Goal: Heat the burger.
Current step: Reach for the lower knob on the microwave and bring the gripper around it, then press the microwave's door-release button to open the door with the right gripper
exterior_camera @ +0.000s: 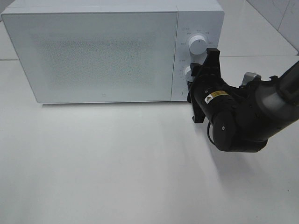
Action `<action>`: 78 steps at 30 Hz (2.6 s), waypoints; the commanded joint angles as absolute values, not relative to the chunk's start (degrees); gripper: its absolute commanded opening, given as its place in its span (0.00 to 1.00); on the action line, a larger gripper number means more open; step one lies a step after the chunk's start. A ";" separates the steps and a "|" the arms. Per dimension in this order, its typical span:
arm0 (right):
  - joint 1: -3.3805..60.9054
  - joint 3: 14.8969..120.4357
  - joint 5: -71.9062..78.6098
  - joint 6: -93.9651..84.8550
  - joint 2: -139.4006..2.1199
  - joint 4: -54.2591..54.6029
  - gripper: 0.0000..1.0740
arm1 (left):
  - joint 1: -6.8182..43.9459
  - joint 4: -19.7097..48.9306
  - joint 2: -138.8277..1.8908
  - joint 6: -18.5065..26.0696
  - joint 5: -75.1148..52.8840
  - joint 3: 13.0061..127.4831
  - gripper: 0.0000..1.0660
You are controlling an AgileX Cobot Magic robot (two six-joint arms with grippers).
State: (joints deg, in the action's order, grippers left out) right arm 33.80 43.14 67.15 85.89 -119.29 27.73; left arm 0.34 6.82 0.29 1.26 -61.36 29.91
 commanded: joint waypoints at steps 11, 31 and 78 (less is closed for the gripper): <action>34.84 44.63 82.22 86.63 -118.49 22.12 0.00 | 0.34 7.33 1.38 1.38 -61.42 29.62 0.77; 34.84 44.63 82.22 83.08 -118.49 27.56 0.07 | 0.34 7.33 1.38 1.38 -61.42 29.62 0.77; 34.95 39.25 76.43 73.17 -115.34 31.74 0.67 | 0.34 7.33 1.38 1.38 -61.42 29.62 0.77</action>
State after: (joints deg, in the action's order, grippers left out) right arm 35.12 39.48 68.98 74.43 -116.20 32.77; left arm 0.34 6.82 0.29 1.26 -61.36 29.91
